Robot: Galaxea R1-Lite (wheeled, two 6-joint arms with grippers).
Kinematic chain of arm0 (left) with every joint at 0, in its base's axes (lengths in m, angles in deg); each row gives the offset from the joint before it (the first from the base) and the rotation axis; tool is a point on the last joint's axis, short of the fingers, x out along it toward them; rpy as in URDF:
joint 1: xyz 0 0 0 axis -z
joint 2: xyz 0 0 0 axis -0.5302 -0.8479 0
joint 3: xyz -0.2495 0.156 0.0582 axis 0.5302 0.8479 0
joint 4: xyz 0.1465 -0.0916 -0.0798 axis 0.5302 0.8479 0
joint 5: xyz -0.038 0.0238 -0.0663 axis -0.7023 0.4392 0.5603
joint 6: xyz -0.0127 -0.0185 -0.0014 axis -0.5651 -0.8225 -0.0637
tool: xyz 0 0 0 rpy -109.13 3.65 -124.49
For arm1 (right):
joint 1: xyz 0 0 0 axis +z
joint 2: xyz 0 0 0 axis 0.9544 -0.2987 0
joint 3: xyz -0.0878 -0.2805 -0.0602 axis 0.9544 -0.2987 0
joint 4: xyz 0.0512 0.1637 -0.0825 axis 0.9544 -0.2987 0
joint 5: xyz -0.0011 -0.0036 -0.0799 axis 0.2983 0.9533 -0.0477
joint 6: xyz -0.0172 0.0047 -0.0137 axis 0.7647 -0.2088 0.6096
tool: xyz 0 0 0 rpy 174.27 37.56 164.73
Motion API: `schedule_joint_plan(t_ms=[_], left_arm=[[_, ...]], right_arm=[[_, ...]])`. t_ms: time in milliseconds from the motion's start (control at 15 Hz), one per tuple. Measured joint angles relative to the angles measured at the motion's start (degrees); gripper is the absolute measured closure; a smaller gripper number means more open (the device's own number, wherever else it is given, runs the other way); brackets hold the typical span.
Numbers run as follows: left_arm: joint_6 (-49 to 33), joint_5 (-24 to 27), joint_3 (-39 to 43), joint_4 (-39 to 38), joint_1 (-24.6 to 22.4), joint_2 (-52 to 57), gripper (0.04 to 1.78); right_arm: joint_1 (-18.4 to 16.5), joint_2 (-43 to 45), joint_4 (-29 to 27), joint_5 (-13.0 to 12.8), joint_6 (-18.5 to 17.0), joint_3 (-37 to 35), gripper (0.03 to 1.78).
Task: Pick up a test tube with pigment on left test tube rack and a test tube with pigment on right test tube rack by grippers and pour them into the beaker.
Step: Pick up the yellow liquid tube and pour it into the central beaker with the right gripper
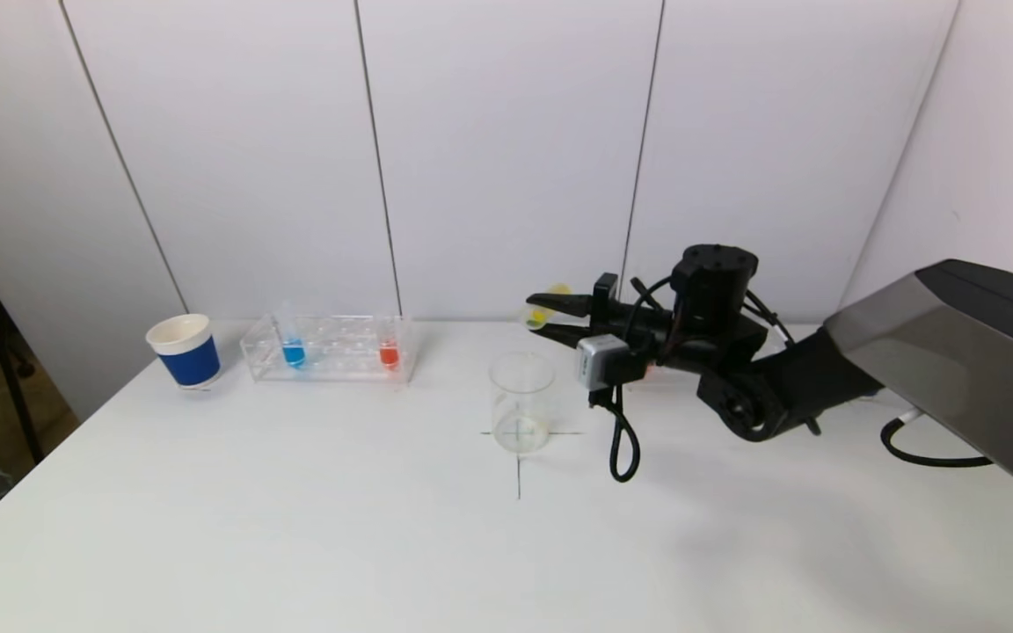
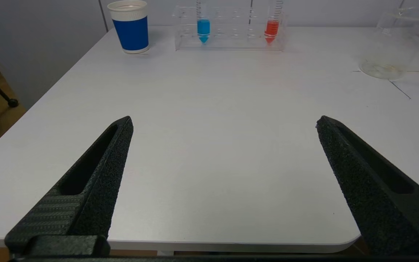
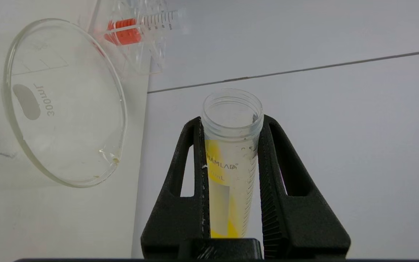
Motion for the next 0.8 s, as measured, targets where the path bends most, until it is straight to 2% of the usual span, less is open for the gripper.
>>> schedule_joint_plan(t_ms=[800], left_arm=[[0.00,0.02,0.00,0.00,0.00,0.00,0.06]], right_arm=[[0.29,-0.09,-2.46,-0.52,8.87,-0.30,1.36]])
